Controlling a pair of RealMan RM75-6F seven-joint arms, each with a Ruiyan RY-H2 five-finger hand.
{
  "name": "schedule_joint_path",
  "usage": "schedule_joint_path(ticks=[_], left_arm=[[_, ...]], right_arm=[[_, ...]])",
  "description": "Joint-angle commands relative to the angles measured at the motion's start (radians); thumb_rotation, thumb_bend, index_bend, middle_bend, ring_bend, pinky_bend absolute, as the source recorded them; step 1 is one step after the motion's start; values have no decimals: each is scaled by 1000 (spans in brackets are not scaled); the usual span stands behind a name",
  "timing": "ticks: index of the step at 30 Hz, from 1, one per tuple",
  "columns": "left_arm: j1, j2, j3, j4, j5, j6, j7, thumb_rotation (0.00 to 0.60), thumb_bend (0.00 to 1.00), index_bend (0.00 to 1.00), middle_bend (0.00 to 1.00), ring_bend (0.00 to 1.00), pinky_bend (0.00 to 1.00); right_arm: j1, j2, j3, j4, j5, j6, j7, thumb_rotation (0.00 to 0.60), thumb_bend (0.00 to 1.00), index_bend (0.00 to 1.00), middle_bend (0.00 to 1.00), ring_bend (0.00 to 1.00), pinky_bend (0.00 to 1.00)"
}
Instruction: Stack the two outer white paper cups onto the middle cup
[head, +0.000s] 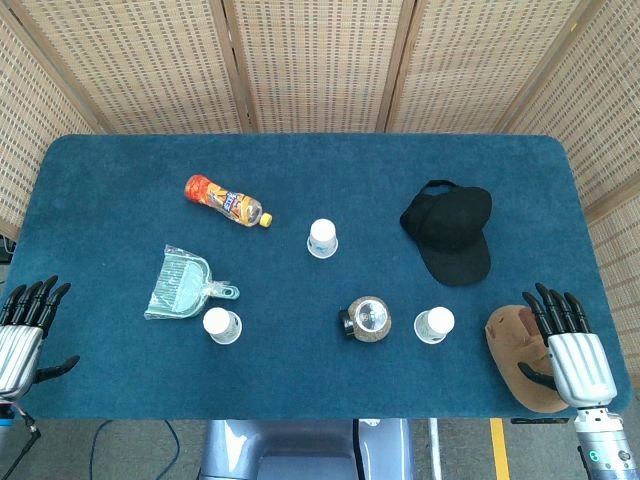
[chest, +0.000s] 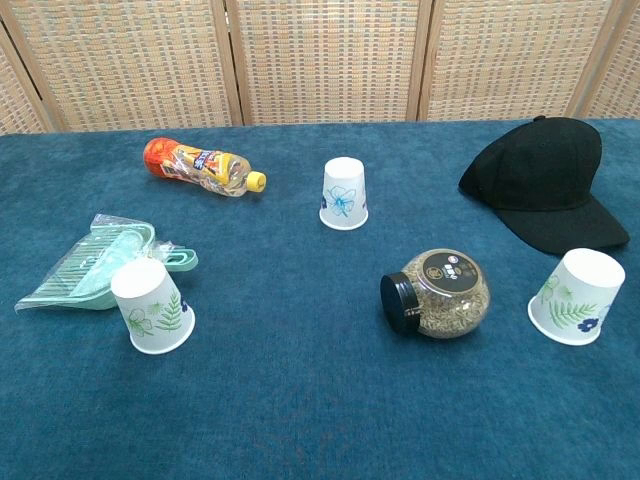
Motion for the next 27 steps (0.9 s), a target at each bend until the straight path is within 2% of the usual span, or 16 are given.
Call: schedule_joint_path(ticks=[1, 11, 15, 20, 27], left_arm=[[1, 1, -1, -1, 0, 3, -2, 600, 13, 0, 0, 0, 0], [1, 3, -2, 0, -1, 4, -6, 600, 13, 0, 0, 0, 0], [2, 1, -4, 2, -3, 6, -6, 600, 14, 0, 0, 0, 0], [1, 0, -5, 3, -3, 5, -6, 600, 14, 0, 0, 0, 0], [-1, -1, -4, 6, -6, -1, -7, 600, 14, 0, 0, 0, 0]], right_arm=[[0, 0, 0, 0, -1, 1, -1, 600, 86, 7, 0, 0, 0], [11, -6, 3, 1, -6, -10, 2, 600, 84, 56, 0, 0, 0], [43, -6, 17, -21, -9, -41, -1, 600, 89, 145, 0, 0, 0], [98, 10, 45, -82, -6, -101, -43, 600, 137, 271, 0, 0, 2], [191, 0, 73, -193, 91, -264, -150, 600, 183, 277, 0, 0, 4]])
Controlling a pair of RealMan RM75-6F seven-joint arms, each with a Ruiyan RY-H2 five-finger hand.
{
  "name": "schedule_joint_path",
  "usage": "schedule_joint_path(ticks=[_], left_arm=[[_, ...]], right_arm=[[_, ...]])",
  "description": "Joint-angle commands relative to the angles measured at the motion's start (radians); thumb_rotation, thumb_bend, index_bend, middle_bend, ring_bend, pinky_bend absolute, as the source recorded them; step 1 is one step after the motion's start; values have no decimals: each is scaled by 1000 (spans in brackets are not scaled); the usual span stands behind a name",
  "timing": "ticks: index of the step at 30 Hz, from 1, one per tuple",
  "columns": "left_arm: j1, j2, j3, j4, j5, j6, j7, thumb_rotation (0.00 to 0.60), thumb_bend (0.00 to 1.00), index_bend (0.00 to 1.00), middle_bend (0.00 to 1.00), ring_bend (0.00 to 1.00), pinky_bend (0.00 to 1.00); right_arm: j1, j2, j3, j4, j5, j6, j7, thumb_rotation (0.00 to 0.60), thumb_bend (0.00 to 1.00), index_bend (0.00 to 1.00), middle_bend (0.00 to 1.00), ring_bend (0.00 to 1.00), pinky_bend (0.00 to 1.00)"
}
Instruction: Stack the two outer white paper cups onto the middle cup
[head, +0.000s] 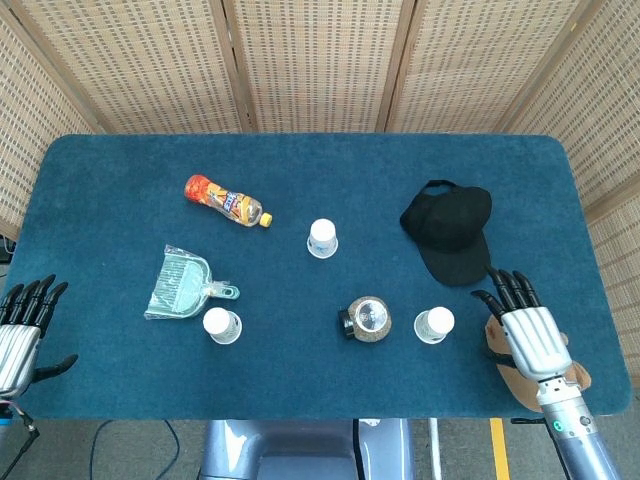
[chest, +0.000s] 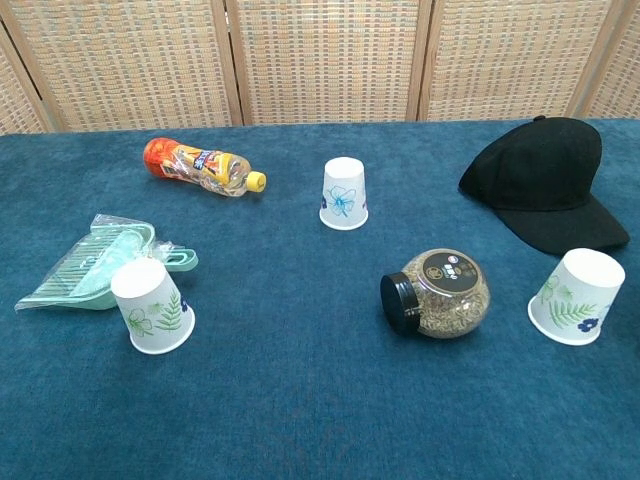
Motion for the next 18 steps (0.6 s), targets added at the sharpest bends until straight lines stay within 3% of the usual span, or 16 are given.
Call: schedule_joint_path(ticks=[1, 18], left_arm=[[-1, -1, -1, 1, -2, -2, -2, 600, 14, 0, 0, 0, 0], [-8, -2, -4, 4, -14, -18, -5, 600, 14, 0, 0, 0, 0]], right_arm=[[60, -28, 20, -53, 83, -95, -83, 600, 190, 282, 0, 0, 4], [154, -167, 41, 36, 302, -213, -214, 600, 208, 299, 0, 0, 5]])
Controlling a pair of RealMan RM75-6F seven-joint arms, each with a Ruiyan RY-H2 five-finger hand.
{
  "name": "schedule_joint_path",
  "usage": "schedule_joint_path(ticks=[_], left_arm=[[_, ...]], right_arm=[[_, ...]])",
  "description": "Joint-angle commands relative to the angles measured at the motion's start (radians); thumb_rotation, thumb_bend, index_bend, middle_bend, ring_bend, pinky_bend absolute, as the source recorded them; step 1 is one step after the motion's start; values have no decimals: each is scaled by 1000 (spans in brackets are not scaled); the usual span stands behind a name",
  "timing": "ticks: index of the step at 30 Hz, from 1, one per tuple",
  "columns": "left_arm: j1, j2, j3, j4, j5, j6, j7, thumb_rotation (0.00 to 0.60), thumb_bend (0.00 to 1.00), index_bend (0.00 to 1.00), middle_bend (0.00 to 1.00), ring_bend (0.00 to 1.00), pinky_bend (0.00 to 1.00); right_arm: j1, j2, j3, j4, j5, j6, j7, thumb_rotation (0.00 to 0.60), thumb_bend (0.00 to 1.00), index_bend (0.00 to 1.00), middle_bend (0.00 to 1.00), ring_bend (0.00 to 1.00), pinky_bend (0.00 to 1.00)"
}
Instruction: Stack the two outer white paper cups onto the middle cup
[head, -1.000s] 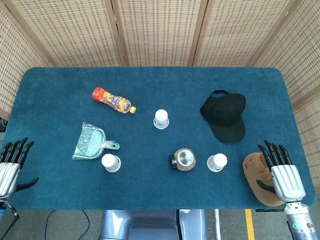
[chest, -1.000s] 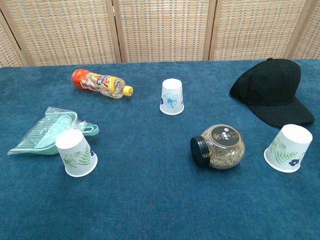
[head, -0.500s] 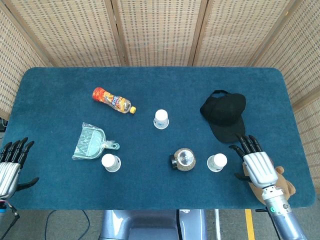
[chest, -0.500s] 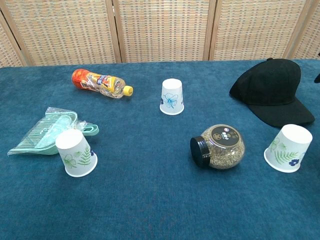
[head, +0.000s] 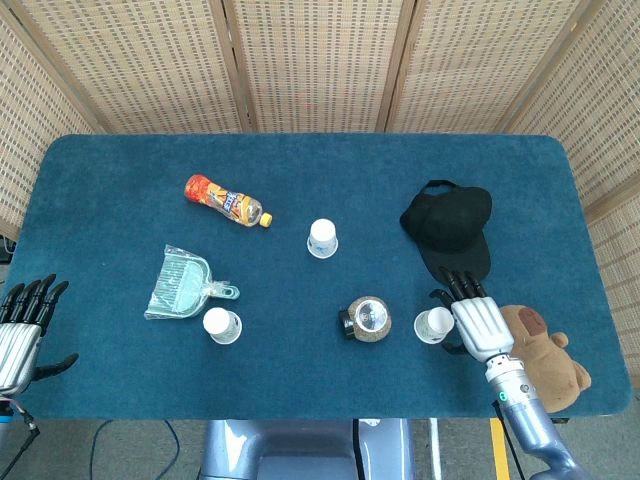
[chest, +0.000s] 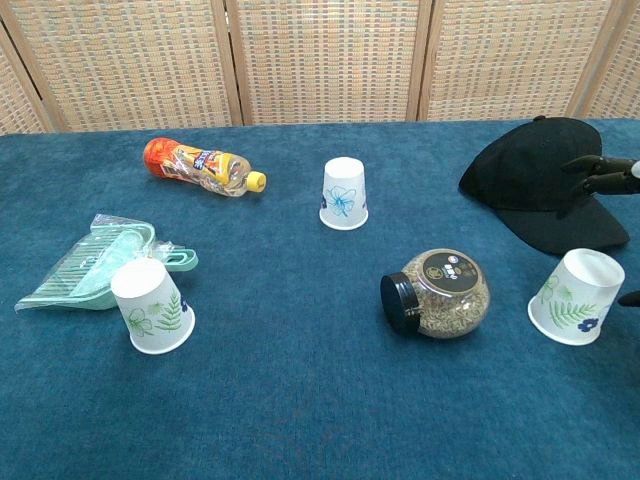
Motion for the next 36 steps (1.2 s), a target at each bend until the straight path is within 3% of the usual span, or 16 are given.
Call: schedule_joint_path(ticks=[1, 11, 20, 27, 36], left_arm=[[-1, -1, -1, 0, -3, -3, 2, 600, 15, 0, 0, 0, 0], [-1, 0, -2, -1, -5, -1, 3, 600, 15, 0, 0, 0, 0], [-3, 1, 1, 1, -3, -6, 2, 600, 15, 0, 0, 0, 0], [-2, 0, 0, 1, -5, -5, 3, 600, 15, 0, 0, 0, 0], [-2, -3, -1, 4, -5, -1, 5, 600, 15, 0, 0, 0, 0]], right_arm=[[19, -14, 3, 22, 38, -23, -14, 600, 208, 303, 0, 0, 5], [41, -57, -5, 79, 77, -37, -10, 600, 221, 391, 6, 0, 20], [51, -81, -11, 106, 71, -23, 6, 600, 232, 527, 85, 2, 50], [53, -33, 7, 34, 34, 22, 7, 600, 232, 540, 99, 7, 50], [118, 79, 109, -175, 56, 46, -79, 600, 233, 541, 98, 11, 52]])
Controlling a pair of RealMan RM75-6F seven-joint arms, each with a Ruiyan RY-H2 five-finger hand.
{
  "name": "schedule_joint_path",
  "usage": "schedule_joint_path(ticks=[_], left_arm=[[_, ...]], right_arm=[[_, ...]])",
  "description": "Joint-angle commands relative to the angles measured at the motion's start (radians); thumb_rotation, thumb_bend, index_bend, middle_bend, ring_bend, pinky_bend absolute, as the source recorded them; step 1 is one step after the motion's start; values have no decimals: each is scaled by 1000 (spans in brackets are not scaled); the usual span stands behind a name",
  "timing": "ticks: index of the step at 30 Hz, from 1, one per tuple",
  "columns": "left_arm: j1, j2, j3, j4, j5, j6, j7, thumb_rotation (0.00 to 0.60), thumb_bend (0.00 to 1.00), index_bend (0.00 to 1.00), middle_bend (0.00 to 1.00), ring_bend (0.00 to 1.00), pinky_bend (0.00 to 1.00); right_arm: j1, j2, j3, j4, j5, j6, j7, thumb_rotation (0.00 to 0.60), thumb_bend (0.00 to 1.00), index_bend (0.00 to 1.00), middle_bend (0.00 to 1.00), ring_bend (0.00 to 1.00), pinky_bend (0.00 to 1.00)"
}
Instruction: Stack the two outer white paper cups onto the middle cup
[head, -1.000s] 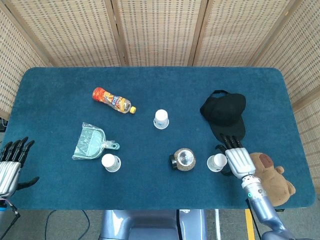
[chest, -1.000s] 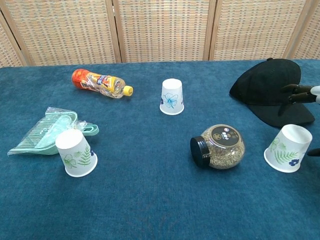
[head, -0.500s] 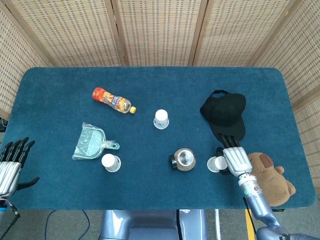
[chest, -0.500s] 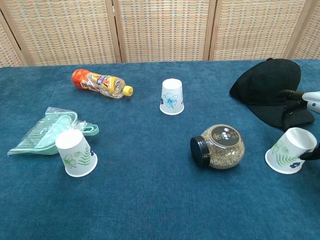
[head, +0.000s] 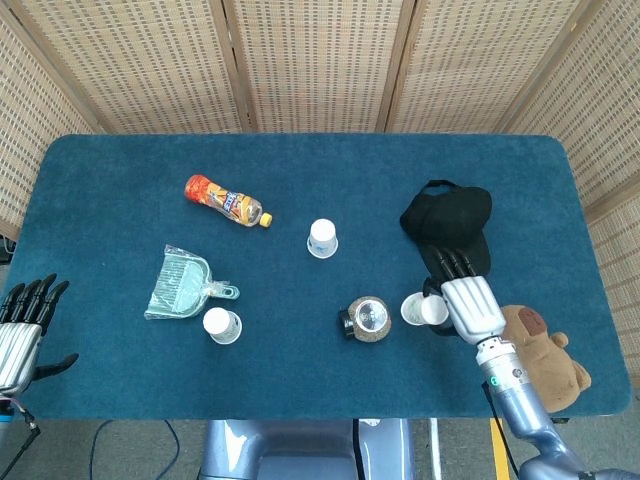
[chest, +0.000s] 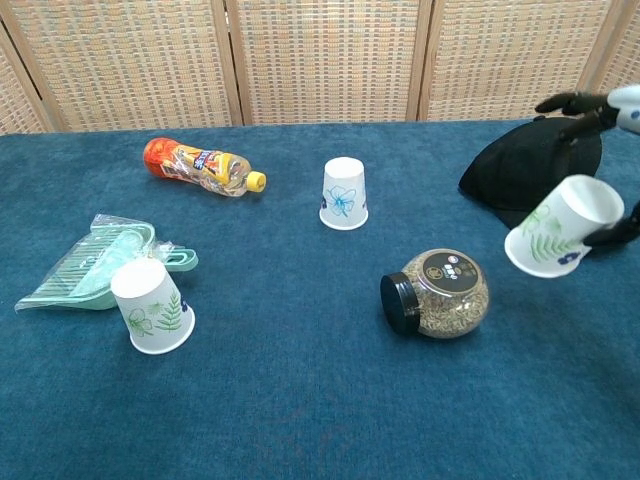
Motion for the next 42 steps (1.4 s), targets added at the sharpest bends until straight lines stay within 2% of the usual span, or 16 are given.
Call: schedule_joint_path(ticks=[1, 4, 9, 19, 23, 28, 42], left_arm=[[0, 0, -1, 1, -2, -1, 0, 600, 15, 0, 0, 0, 0], [-2, 1, -7, 1, -14, -4, -5, 600, 15, 0, 0, 0, 0], [-9, 3, -15, 12, -31, -20, -19, 600, 15, 0, 0, 0, 0], [-12, -1, -34, 37, -80, -37, -44, 600, 15, 0, 0, 0, 0], [-16, -6, -39, 46, -95, -48, -36, 600, 15, 0, 0, 0, 0], [-23, -17, -41, 58, -109, -63, -22, 600, 15, 0, 0, 0, 0], [-33, -33, -46, 71, -126, -83, -9, 600, 15, 0, 0, 0, 0]], right_arm=[[50, 30, 54, -62, 37, -7, -50, 600, 233, 541, 98, 13, 52], [117, 7, 99, -72, 108, -42, -99, 600, 233, 541, 98, 21, 54], [198, -54, 140, -43, 187, -65, -150, 600, 235, 541, 99, 33, 50], [348, -205, 202, 88, 290, -81, -179, 600, 234, 545, 99, 53, 40], [401, -253, 218, 152, 318, -98, -181, 600, 235, 546, 99, 61, 40], [493, -324, 241, 297, 385, -161, -172, 600, 234, 546, 100, 63, 40], [593, -439, 242, 525, 408, -222, -102, 600, 235, 546, 104, 65, 40]])
